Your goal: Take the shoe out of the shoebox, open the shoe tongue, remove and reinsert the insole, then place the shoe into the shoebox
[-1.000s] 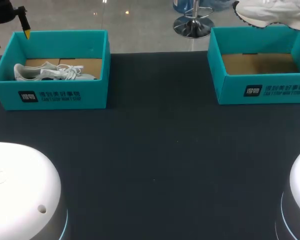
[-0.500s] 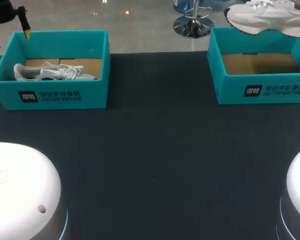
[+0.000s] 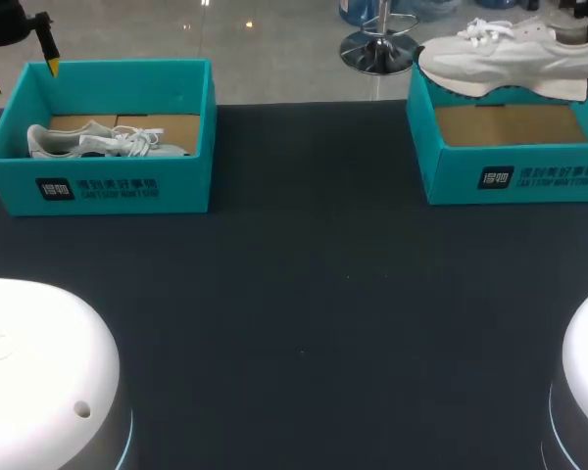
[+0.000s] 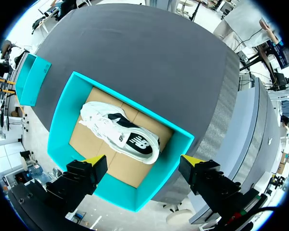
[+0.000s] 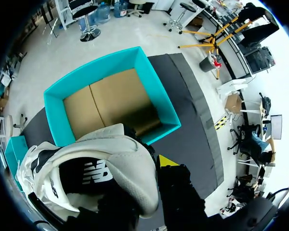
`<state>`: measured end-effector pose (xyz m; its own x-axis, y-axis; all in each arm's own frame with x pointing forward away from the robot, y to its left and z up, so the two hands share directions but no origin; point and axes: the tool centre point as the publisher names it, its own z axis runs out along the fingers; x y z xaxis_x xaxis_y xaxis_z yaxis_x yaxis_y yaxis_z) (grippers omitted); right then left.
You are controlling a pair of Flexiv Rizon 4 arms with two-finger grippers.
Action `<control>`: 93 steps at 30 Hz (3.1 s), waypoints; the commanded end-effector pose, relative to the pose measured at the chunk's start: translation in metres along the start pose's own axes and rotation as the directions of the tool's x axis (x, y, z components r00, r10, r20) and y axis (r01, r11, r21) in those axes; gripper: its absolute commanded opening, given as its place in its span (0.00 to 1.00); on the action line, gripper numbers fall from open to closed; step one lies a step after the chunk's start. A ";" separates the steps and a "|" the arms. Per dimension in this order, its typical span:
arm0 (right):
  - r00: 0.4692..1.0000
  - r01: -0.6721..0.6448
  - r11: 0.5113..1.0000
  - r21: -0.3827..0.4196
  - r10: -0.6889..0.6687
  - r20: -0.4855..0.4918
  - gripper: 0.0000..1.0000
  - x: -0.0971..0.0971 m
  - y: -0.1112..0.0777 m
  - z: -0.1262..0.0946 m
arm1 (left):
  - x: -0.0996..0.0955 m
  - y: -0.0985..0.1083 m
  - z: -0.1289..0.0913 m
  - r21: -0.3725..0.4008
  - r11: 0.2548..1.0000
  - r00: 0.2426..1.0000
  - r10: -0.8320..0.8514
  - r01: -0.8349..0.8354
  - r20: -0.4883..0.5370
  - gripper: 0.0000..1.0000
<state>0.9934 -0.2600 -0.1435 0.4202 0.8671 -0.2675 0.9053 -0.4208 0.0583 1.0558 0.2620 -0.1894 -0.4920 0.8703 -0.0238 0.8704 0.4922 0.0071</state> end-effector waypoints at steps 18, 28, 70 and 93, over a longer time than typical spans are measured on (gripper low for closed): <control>0.999 0.048 0.988 -0.148 -0.048 0.004 0.00 0.041 -0.143 -0.020 | 0.000 0.000 0.000 -0.001 1.000 1.000 0.001 -0.001 -0.002 1.00; 0.995 0.095 0.989 -0.113 -0.095 0.007 0.00 0.069 -0.206 -0.010 | 0.000 0.000 0.000 -0.001 1.000 1.000 0.001 -0.001 -0.002 1.00; 0.991 0.128 0.991 -0.038 -0.127 0.041 0.00 0.116 -0.314 0.008 | 0.000 0.000 0.000 -0.001 1.000 1.000 0.001 -0.001 -0.002 1.00; 0.986 0.167 0.984 -0.064 -0.165 0.038 0.00 0.179 -0.344 0.072 | 0.000 0.000 0.000 -0.001 1.000 1.000 0.001 -0.001 -0.002 1.00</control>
<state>0.7479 0.0080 -0.2653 0.2744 0.9157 -0.2936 0.9616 -0.2625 0.0798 1.0558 0.2620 -0.1894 -0.4919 0.8703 -0.0237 0.8705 0.4922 0.0071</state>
